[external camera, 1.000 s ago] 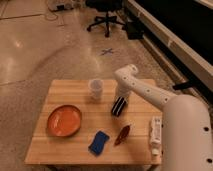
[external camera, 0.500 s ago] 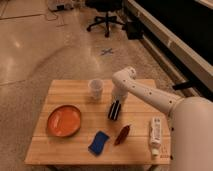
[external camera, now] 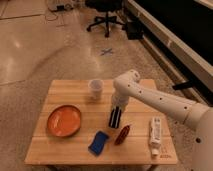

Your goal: Place the eraser on the white sponge

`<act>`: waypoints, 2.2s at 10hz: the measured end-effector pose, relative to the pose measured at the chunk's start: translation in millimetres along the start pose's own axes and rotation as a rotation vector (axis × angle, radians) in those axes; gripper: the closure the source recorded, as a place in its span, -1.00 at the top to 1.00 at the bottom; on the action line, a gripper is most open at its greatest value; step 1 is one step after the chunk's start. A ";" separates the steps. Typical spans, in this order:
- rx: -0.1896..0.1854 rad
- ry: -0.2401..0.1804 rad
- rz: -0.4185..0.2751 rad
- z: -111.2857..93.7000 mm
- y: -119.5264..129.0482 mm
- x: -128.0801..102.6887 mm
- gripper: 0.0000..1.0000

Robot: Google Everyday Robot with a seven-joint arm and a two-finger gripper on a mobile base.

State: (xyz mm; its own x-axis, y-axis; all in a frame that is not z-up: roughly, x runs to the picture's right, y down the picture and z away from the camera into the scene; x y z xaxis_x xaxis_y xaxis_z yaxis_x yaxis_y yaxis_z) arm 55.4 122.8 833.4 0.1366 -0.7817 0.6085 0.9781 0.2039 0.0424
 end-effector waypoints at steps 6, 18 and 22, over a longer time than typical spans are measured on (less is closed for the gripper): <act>-0.028 -0.081 -0.187 11.2 -53.4 -77.0 -1.00; -0.050 -0.178 -0.271 30.3 -74.2 -117.7 0.60; -0.042 -0.166 -0.269 28.1 -75.3 -113.9 0.60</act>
